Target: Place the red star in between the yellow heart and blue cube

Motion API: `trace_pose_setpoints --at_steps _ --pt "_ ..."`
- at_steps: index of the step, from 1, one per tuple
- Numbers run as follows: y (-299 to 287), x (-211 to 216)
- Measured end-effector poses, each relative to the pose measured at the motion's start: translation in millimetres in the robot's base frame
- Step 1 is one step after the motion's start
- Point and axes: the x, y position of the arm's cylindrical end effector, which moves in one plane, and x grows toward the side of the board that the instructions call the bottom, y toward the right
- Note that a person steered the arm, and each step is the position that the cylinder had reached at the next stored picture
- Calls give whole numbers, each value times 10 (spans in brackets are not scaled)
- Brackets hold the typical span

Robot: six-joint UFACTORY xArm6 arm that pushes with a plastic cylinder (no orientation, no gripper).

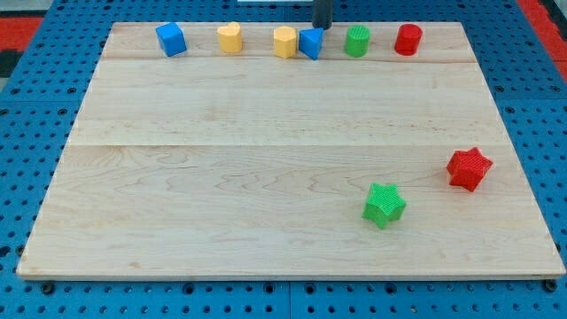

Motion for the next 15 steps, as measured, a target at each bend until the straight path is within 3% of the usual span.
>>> trace_pose_setpoints --at_steps 2,3,4,5,7,8,9,11,15 --pt "842 -10" --pt "1684 40" --pt "2751 482" --pt "2785 683" --pt "2787 3122" --pt "2317 3392" --pt "1834 2961" --pt "369 2736" --pt "-1389 1069"
